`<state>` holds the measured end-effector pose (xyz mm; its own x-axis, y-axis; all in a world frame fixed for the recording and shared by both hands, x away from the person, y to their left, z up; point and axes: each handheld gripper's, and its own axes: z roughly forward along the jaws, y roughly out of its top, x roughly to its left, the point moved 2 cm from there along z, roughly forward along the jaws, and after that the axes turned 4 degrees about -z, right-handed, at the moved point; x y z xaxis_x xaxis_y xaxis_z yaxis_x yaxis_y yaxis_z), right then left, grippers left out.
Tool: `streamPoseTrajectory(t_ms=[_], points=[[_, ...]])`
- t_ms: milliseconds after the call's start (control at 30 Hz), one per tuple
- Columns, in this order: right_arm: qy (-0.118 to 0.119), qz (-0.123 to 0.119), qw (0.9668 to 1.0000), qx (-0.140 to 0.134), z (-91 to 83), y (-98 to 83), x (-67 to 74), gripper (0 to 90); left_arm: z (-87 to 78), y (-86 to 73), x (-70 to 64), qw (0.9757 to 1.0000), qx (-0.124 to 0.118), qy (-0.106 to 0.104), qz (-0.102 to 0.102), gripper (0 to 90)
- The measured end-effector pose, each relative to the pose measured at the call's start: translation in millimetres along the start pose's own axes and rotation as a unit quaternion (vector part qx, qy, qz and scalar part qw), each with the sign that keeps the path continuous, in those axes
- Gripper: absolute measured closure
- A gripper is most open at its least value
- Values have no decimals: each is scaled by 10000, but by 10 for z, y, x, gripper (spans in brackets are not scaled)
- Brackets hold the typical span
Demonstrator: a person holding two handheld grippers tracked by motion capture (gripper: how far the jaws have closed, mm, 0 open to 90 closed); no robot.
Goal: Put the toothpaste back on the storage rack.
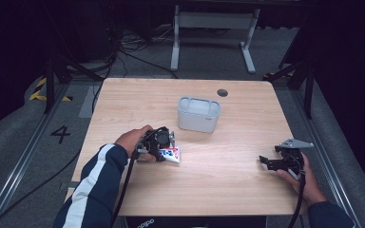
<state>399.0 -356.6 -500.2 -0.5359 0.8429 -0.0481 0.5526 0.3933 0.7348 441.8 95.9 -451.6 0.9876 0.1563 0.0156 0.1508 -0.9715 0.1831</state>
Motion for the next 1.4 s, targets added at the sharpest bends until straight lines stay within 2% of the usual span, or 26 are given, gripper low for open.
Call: streamPoseTrajectory(t_ms=[33, 167, 200, 267, 333, 467, 533, 567, 600, 633, 733, 767, 833, 933, 967, 1000, 1067, 1167, 1200, 1267, 1300, 1333, 1400], points=[[1, 0, 10000, -1, 0, 0, 0, 147, -18, -4, 12, 10000, 4, 8, 60, 577], [0, 0, 10000, 1, 0, 0, 0, 147, -77, -38, 16, 9999, -110, 72, -27, 585], [0, -1, 10000, 1, 0, 0, 0, 147, -107, -56, 5, 9997, -196, 77, -91, 588], [1, 4, 10000, 2, -1, -1, 1, 147, -167, -82, 1, 9991, -382, 131, -82, 593], [3, 3, 10000, 2, -2, -2, 1, 147, -225, -117, -19, 9979, -571, 237, -212, 597], [2, -2, 10000, 10, -4, -3, 1, 148, -302, -167, -28, 9962, -763, 309, -278, 607], [1, -1, 10000, 10, -4, -3, 2, 147, -356, -214, -41, 9935, -1007, 388, -369, 611], [2, -2, 10000, 10, -4, -3, 2, 148, -390, -250, -50, 9909, -1198, 422, -450, 614], [2, -2, 10000, 10, -4, -3, 2, 148, -390, -250, -50, 9909, -1198, 422, -450, 615], [3, -1, 10000, 9, -4, -3, 2, 147, -410, -275, -57, 9884, -1361, 438, -521, 615], [1, -1, 10000, 10, -4, -3, 2, 148, -448, -329, -80, 9845, -1574, 484, -609, 621], [0, -2, 10000, 10, -4, -3, 2, 147, -463, -355, -91, 9820, -1696, 523, -649, 622], [1, -1, 10000, 11, -4, -3, 2, 147, -492, -395, -99, 9789, -1854, 540, -668, 626], [1, -3, 10000, 10, -4, -3, 2, 148, -536, -435, -113, 9717, -2162, 616, -718, 629], [0, -2, 10000, 10, -4, -3, 2, 148, -553, -445, -119, 9702, -2219, 624, -744, 630], [0, -1, 10000, 10, -4, -3, 2, 147, -575, -459, -129, 9675, -2319, 634, -780, 630], [0, -2, 10000, 10, -4, -3, 2, 147, -614, -484, -133, 9644, -2436, 668, -787, 632], [0, -4, 10000, 10, -4, -3, 2, 148, -659, -518, -139, 9569, -2668, 754, -865, 632], [0, -2, 10000, 10, -4, -3, 2, 148, -675, -529, -139, 9554, -2724, 757, -851, 633], [0, -2, 10000, 10, -4, -3, 2, 147, -703, -535, -150, 9486, -2912, 819, -927, 633], [0, -1, 10000, 10, -4, -3, 2, 147, -716, -534, -150, 9473, -2960, 816, -919, 633], [0, -1, 10000, 10, -4, -3, 2, 147, -716, -534, -150, 9473, -2960, 816, -919, 634], [1, -2, 10000, 10, -4, -3, 2, 147, -737, -510, -161, 9418, -3116, 861, -928, 634]])
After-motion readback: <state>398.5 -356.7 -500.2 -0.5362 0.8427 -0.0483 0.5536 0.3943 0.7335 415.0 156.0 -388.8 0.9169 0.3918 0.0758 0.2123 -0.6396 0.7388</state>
